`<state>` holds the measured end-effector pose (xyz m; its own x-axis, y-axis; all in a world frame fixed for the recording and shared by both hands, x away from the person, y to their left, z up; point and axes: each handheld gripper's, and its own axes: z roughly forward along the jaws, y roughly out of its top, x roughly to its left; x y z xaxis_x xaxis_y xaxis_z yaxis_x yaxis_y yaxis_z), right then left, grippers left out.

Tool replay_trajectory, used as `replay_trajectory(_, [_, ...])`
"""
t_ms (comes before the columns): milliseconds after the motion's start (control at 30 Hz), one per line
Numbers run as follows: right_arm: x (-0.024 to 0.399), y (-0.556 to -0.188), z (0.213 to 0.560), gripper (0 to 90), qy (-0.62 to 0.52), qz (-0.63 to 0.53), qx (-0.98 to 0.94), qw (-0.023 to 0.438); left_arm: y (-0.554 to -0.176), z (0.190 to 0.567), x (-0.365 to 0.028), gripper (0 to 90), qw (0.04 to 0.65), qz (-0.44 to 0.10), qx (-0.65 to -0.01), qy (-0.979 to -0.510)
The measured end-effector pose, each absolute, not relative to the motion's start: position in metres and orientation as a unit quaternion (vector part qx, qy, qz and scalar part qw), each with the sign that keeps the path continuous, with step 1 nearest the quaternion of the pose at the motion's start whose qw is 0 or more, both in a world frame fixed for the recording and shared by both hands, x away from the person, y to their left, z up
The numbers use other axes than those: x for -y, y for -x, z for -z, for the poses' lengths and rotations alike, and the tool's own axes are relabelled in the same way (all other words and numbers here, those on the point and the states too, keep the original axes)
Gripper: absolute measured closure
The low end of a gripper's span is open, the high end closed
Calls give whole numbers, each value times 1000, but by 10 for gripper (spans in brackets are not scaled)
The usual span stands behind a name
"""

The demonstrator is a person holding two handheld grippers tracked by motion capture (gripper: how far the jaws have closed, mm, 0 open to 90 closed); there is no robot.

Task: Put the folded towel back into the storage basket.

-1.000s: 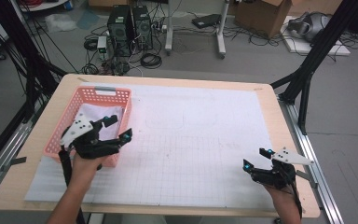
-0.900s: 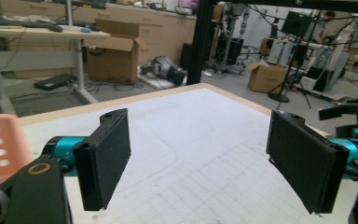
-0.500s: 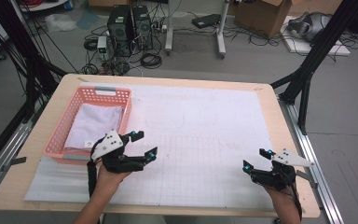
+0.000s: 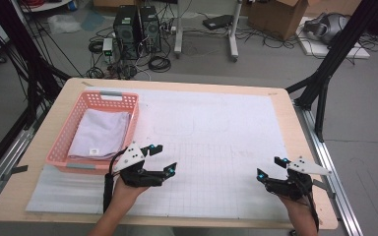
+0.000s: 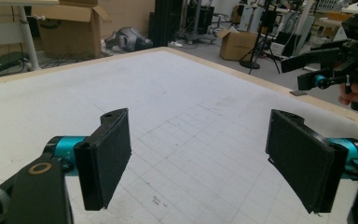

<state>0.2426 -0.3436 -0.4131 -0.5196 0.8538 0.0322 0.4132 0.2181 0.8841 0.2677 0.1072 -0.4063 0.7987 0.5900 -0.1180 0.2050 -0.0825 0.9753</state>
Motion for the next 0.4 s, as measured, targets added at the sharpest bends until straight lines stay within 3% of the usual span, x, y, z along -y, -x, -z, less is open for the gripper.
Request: replay_trajectory(400, [342, -243, 414, 192, -426, -457, -744, 238, -268, 410, -106, 225, 616, -155, -276, -722])
